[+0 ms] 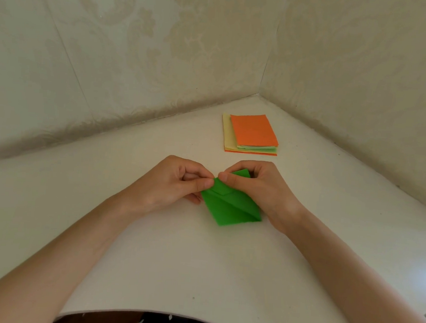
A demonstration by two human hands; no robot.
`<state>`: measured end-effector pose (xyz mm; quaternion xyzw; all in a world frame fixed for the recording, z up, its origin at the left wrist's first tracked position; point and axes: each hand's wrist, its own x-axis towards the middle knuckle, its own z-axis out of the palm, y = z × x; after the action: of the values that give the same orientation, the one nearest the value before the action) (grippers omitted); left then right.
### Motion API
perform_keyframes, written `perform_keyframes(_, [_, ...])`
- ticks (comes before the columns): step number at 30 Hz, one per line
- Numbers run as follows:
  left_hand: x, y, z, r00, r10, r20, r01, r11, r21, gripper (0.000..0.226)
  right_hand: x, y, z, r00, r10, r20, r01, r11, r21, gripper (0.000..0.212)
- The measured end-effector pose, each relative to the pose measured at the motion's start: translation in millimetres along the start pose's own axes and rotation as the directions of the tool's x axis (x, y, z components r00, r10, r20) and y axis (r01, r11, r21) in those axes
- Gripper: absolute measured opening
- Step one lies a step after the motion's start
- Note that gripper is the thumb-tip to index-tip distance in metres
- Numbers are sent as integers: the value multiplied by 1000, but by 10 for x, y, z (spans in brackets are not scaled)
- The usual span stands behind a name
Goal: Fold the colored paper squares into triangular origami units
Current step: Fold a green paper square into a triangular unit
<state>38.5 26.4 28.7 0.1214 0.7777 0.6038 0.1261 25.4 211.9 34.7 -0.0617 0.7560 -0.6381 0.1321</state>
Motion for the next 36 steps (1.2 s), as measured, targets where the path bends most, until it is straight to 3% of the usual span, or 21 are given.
perform_keyframes(5, [-4,-18,-16,999,-16,32,15,1000,26,14,15,-2,-68,997,24,79,-27,999,37,6])
perform_keyframes(13, [-2,-2,-75,998,-54,29,54,999,2,19,30,18,-148,972,51,229,-72,994,84,23])
perform_keyframes(18, [10,18,-88,990,-79,-116,60,985,-159,10,26,-30,-211,988,-109,106,91,984,154,19])
perform_keyframes(21, [24,38,-79,971,-127,-201,49,935,-351,9,-7,-44,-285,939,-261,223,235,962,138,38])
perform_keyframes(23, [30,47,-70,968,-147,-206,49,907,-419,9,-25,-36,-267,914,-260,312,263,964,34,52])
perform_keyframes(24, [32,50,-65,968,-151,-199,52,901,-430,8,-24,-26,-235,913,-258,316,276,961,-13,49])
perform_keyframes(29, [4,61,-39,986,-121,-118,63,911,-407,15,27,36,-83,947,-321,-4,320,943,-90,7])
perform_keyframes(32, [-6,64,-25,994,-99,-50,72,919,-388,23,53,60,-75,937,-326,-123,318,944,-85,9])
perform_keyframes(36, [-15,67,-27,994,-105,14,101,910,-403,26,50,65,-46,940,-301,-163,296,954,-52,16])
